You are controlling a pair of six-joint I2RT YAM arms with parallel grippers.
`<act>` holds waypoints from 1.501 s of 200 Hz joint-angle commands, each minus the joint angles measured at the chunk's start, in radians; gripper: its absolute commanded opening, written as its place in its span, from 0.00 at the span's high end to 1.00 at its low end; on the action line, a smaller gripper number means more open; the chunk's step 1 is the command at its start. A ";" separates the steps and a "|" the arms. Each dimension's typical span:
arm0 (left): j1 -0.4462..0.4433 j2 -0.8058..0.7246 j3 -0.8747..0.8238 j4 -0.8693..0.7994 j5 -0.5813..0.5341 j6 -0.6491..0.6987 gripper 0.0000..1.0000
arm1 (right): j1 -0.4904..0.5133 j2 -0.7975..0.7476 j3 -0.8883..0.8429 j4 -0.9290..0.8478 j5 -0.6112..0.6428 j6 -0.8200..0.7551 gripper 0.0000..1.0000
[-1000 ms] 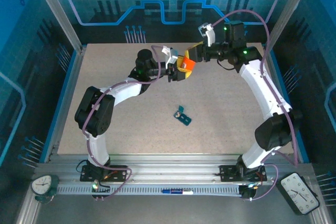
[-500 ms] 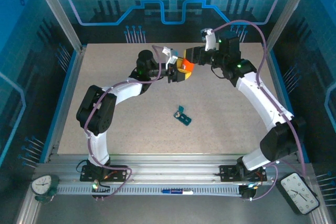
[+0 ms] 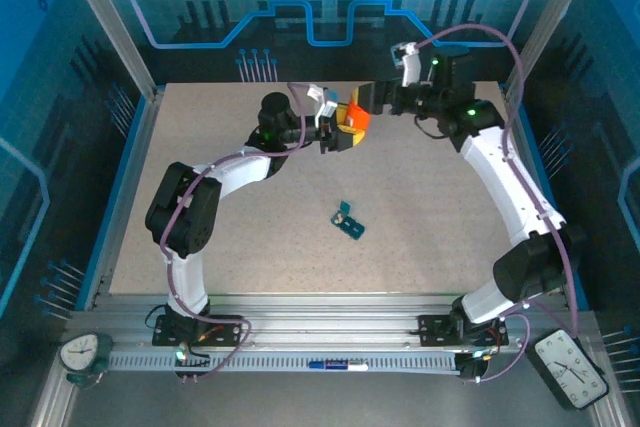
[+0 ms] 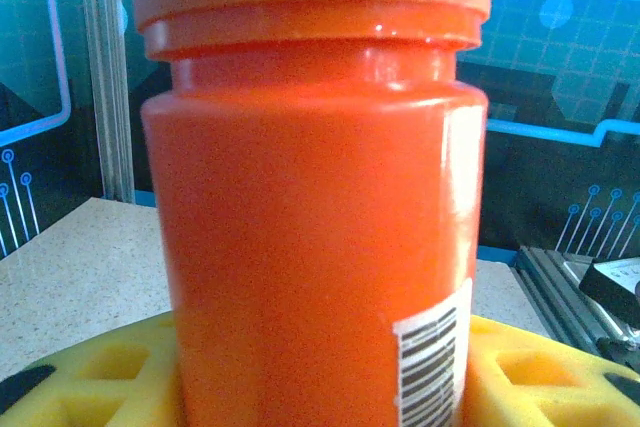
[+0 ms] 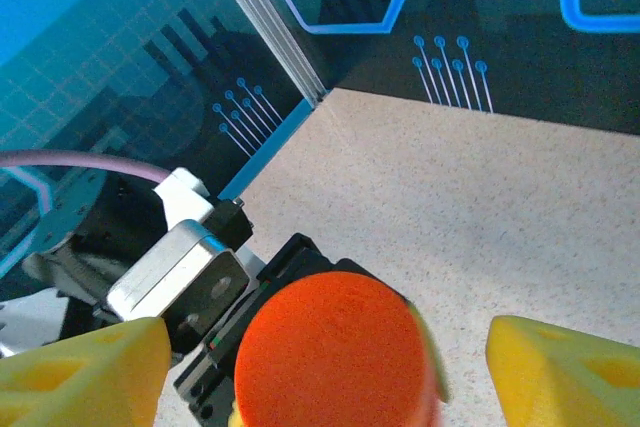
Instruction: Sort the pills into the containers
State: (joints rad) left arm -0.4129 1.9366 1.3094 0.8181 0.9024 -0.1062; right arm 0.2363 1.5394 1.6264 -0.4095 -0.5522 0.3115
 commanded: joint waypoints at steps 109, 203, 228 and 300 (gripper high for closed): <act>0.005 -0.007 0.039 -0.392 0.107 0.315 1.00 | -0.073 0.252 0.472 -0.755 -0.176 -0.468 0.21; -0.010 -0.028 0.099 -0.694 0.095 0.527 1.00 | -0.003 0.341 0.458 -0.811 -0.100 -0.520 0.20; -0.009 -0.030 0.099 -0.694 0.095 0.527 1.00 | 0.000 0.341 0.428 -0.791 -0.095 -0.516 0.21; -0.009 -0.037 0.100 -0.692 0.095 0.525 1.00 | -0.001 0.326 0.353 -0.750 -0.075 -0.502 0.23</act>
State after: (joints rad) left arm -0.4183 1.9366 1.3777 0.1314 0.9741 0.3954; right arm 0.2264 1.8736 2.0014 -1.1721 -0.6346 -0.1852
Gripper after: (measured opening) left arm 0.512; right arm 0.775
